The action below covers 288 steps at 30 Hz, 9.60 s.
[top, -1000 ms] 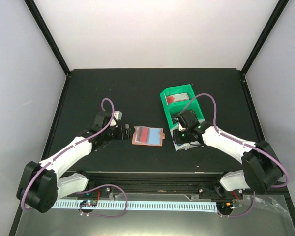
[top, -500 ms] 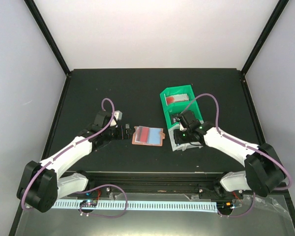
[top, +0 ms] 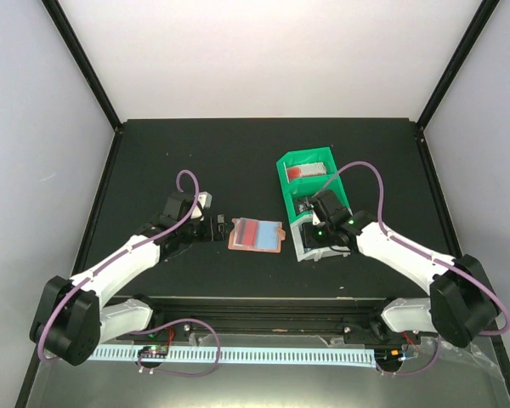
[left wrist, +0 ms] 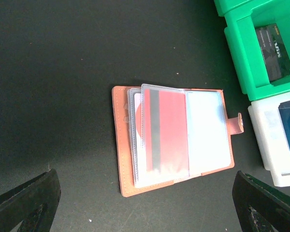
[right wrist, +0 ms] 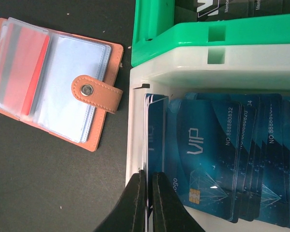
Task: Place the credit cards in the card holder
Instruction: Pick up the credit card from the storage box, then insert the credit card into the card holder.
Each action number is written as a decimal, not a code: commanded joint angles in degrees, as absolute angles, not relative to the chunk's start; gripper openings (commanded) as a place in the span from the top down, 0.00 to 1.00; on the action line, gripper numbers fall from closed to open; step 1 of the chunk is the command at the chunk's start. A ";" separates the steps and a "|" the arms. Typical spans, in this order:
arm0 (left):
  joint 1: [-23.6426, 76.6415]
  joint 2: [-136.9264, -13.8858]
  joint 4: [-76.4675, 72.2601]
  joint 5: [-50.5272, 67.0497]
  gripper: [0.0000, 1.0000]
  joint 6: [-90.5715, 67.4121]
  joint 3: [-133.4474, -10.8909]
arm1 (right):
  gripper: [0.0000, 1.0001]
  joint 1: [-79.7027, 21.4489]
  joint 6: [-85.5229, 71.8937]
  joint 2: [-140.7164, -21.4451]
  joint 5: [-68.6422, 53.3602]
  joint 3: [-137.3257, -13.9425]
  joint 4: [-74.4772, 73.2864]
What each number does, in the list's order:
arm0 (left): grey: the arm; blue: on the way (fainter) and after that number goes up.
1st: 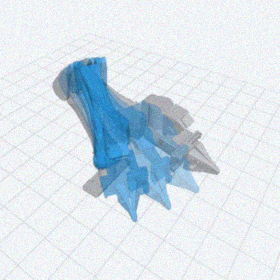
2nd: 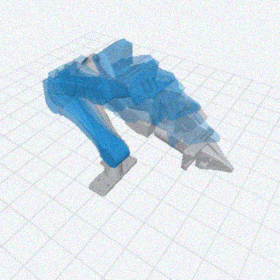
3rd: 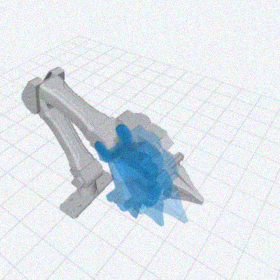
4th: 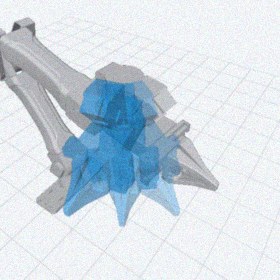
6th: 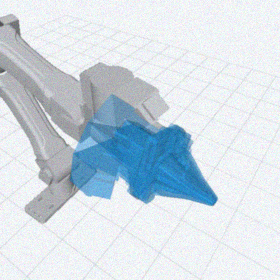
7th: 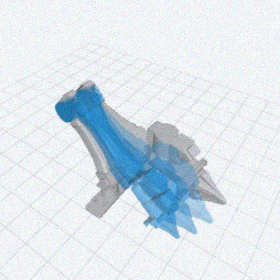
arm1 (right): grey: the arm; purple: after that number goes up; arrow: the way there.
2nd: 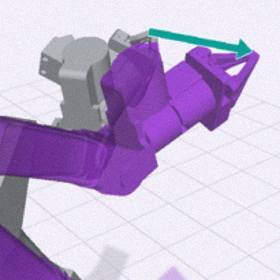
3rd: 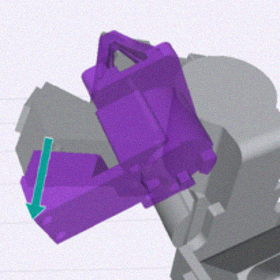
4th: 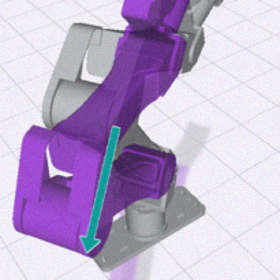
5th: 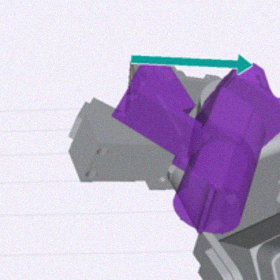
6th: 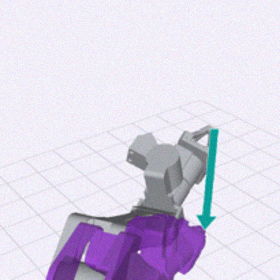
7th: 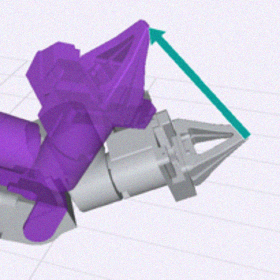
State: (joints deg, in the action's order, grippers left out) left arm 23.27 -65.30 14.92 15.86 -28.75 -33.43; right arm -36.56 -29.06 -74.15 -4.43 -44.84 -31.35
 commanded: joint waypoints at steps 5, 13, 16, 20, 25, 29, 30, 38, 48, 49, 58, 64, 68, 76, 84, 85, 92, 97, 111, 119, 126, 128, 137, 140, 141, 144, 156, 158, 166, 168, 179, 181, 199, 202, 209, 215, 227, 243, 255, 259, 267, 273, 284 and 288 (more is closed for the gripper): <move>23.55 -65.57 13.60 16.87 0.01 -29.13 -33.05 | 0.95 -36.64 -29.54 -76.63 -10.26 -43.11 -26.82; 23.64 -65.62 13.62 16.87 0.01 -29.16 -32.95 | 0.94 -36.63 -31.38 -76.99 -13.76 -41.71 -23.44; 23.64 -65.73 13.54 16.96 0.01 -29.10 -32.96 | 0.93 -36.58 -31.80 -76.60 -15.10 -41.27 -22.59; 23.73 -65.75 13.44 16.96 0.01 -29.10 -32.96 | 0.91 -36.53 -32.29 -76.42 -16.50 -40.88 -21.51; 23.82 -65.79 13.51 16.96 0.01 -29.20 -32.96 | 0.90 -36.45 -32.77 -76.30 -16.96 -40.63 -21.03; 23.91 -65.84 13.45 16.96 0.01 -29.23 -32.96 | 0.89 -36.41 -32.83 -76.04 -17.11 -40.52 -20.83; 23.90 -65.86 13.43 16.96 0.01 -29.19 -32.96 | 0.89 -36.42 -32.79 -76.03 -17.18 -40.44 -20.85; 23.99 -66.00 13.45 16.96 0.01 -29.17 -32.96 | 0.89 -36.37 -32.71 -76.03 -18.00 -40.40 -20.40; 23.99 -66.03 13.44 16.86 0.01 -29.08 -32.96 | 0.88 -36.06 -32.63 -75.87 -19.28 -40.25 -19.96; 23.97 -66.02 13.42 16.87 0.01 -29.10 -32.96 | 0.88 -35.99 -32.53 -75.81 -19.42 -40.25 -19.97; 23.99 -66.19 13.45 16.87 0.01 -29.09 -32.87 | 0.99 -35.87 -32.34 -75.68 -18.62 -40.08 -20.50; 24.06 -66.14 13.53 16.98 0.01 -29.15 -32.87 | 0.99 -35.95 -31.96 -74.27 -16.53 -41.00 -22.76; 24.17 -66.20 13.50 17.05 0.01 -29.15 -32.72 | 0.99 -35.91 -31.33 -72.29 -11.42 -42.81 -27.28; 24.43 -66.55 13.26 16.03 0.01 -30.16 -31.15 | 0.99 -35.98 -29.61 -65.08 -6.02 -46.75 -34.38; 24.52 -66.20 11.66 15.47 0.01 -31.84 -29.09 | 0.99 -41.45 -33.03 -67.32 -10.94 -49.18 -28.28; 24.52 -66.18 11.39 15.43 0.01 -32.02 -28.75 | 0.99 -42.73 -33.69 -68.62 -10.65 -49.52 -27.63; 24.52 -68.40 9.99 16.32 0.01 -32.65 -27.85 | 0.99 -49.23 -37.77 -79.46 -7.59 -51.49 -25.40; 24.58 -70.89 8.76 17.37 0.01 -32.81 -27.95 | 0.99 -50.07 -39.67 -82.82 -4.04 -51.53 -26.78; 24.70 -77.69 8.18 17.83 0.07 -32.27 -31.64 | 0.99 -50.13 -44.50 -81.80 11.93 -52.68 -35.46; 24.65 -82.38 8.56 16.05 0.28 -32.54 -34.56 | 0.99 -50.08 -49.11 -77.94 -3.69 -45.55 -6.69; 24.76 -86.37 12.17 12.44 0.37 -32.06 -37.43 | 0.99 -50.10 -61.38 -86.55 -1.62 -44.91 3.81; 24.78 -87.28 13.78 10.92 0.37 -31.87 -38.29 | 0.99 -50.06 -64.37 -88.04 -1.68 -44.26 5.99; 27.54 -90.72 19.83 4.29 0.37 -31.75 -41.18 | 0.99 -49.44 -69.04 -91.31 -0.37 -41.22 11.04; 28.54 -92.29 21.08 2.73 0.37 -32.15 -41.69 | 0.99 -49.17 -69.00 -92.23 -1.37 -40.77 12.41; 28.88 -92.79 21.37 2.29 0.38 -32.19 -41.78 | 0.99 -49.07 -69.08 -92.63 -1.98 -40.58 13.04; 29.96 -94.15 22.51 0.46 0.42 -32.18 -42.16 | 0.99 -48.70 -69.53 -93.88 -2.98 -39.85 15.34; 30.83 -95.94 22.95 -2.56 0.74 -32.26 -41.87 | 0.99 -47.84 -69.61 -94.43 -4.75 -39.13 19.22; 30.79 -95.68 22.98 -2.56 0.75 -32.27 -41.75 | 0.99 -47.79 -69.76 -93.57 -4.75 -38.54 19.77; 30.82 -93.58 22.84 -2.26 0.73 -32.86 -40.03 | 0.99 -47.79 -71.86 -94.51 -4.53 -38.03 20.07; 30.83 -92.85 22.92 -2.11 0.72 -32.96 -39.53 | 0.99 -47.83 -73.17 -94.31 -4.08 -37.11 20.61; 30.85 -89.44 23.18 -0.65 0.60 -33.57 -36.93 | 0.99 -47.81 -73.42 -92.03 -3.27 -35.40 22.26; 30.92 -89.19 23.07 -0.27 0.60 -33.66 -36.76 | 0.99 -47.81 -72.84 -92.81 -3.98 -35.86 23.19; 30.81 -88.29 22.94 0.66 0.62 -33.68 -36.39 | 0.99 -46.43 -70.53 -97.12 -8.05 -36.74 29.04; 30.82 -88.35 22.85 0.77 0.62 -33.74 -36.37 | 0.99 -46.44 -70.86 -97.89 -9.09 -36.82 29.91; 30.85 -88.31 22.79 0.69 0.62 -33.75 -36.30 | 0.99 -46.47 -69.70 -94.78 -6.22 -35.76 27.74; 30.90 -88.33 22.76 0.67 0.62 -33.92 -36.31 | 0.99 -46.44 -70.09 -93.18 -6.36 -35.09 28.08; 30.85 -88.42 22.53 0.90 0.62 -34.01 -36.21 | 0.99 -46.55 -72.12 -99.32 -9.39 -36.94 28.41; 30.88 -88.13 21.58 2.65 0.60 -34.10 -35.86 | 0.99 -47.38 -75.60 -102.73 -10.84 -37.09 28.59; 30.86 -88.24 21.47 2.46 0.56 -34.28 -35.94 | 0.99 -48.27 -76.06 -101.43 -10.59 -33.94 26.99; 30.89 -88.42 21.49 2.45 0.54 -34.32 -36.03 | 0.99 -48.84 -76.20 -100.83 -9.84 -33.98 25.25; 30.84 -87.92 21.51 2.55 0.51 -34.28 -35.87 | 0.99 -48.97 -72.96 -104.40 -12.27 -37.96 25.36; 30.79 -87.58 21.05 3.09 0.49 -34.28 -35.44 | 0.99 -48.93 -70.41 -106.54 -11.84 -40.91 25.60; 30.80 -87.58 20.39 3.82 0.45 -34.10 -35.07 | 0.95 -48.89 -67.20 -111.09 -13.81 -45.51 25.41; 30.84 -87.41 20.13 3.88 0.45 -34.24 -34.89 | 0.91 -48.89 -66.54 -111.57 -15.23 -45.77 26.05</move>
